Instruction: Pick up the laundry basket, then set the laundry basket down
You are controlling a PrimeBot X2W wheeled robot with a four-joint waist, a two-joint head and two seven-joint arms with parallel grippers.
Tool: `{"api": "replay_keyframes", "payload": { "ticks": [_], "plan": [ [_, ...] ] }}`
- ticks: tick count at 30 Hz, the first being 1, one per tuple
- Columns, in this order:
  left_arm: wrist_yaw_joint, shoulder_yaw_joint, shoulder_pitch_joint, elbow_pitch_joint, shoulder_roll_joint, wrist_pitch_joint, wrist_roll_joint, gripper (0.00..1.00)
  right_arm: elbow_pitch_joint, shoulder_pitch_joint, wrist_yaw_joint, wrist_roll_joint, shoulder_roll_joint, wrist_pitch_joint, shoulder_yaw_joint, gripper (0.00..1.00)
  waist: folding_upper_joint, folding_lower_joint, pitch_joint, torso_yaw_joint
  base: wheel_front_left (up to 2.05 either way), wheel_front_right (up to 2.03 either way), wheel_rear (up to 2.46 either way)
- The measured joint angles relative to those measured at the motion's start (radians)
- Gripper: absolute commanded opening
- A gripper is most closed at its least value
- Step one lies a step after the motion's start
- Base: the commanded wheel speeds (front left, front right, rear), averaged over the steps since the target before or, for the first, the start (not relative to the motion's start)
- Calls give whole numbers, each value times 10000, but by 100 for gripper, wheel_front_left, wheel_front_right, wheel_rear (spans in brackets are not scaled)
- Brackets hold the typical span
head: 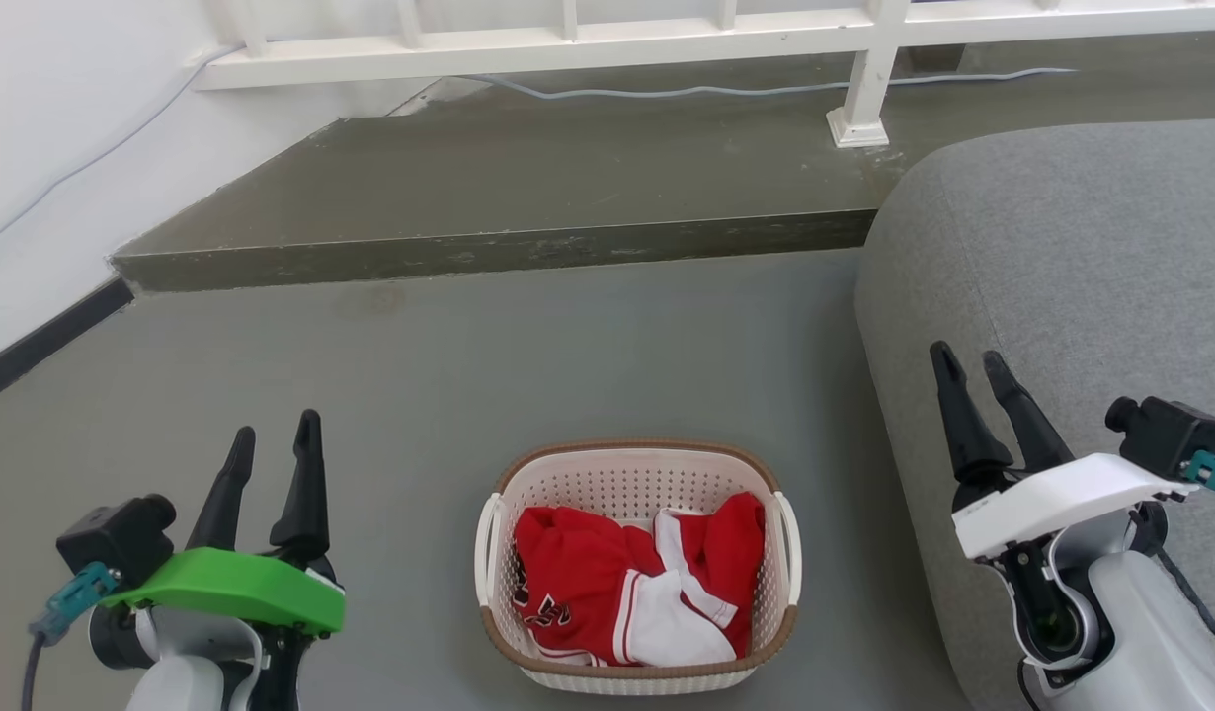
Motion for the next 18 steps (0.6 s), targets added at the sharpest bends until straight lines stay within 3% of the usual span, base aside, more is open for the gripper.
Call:
{"api": "replay_keyframes", "payload": {
  "ticks": [18],
  "plan": [
    [-12, -115, -112, -226, -27, -527, 2010, 100, -21, -108, -90, -1929, -88, -527, 347, 100, 0, 0, 9, -2, 0, 0, 0]
  ]
}}
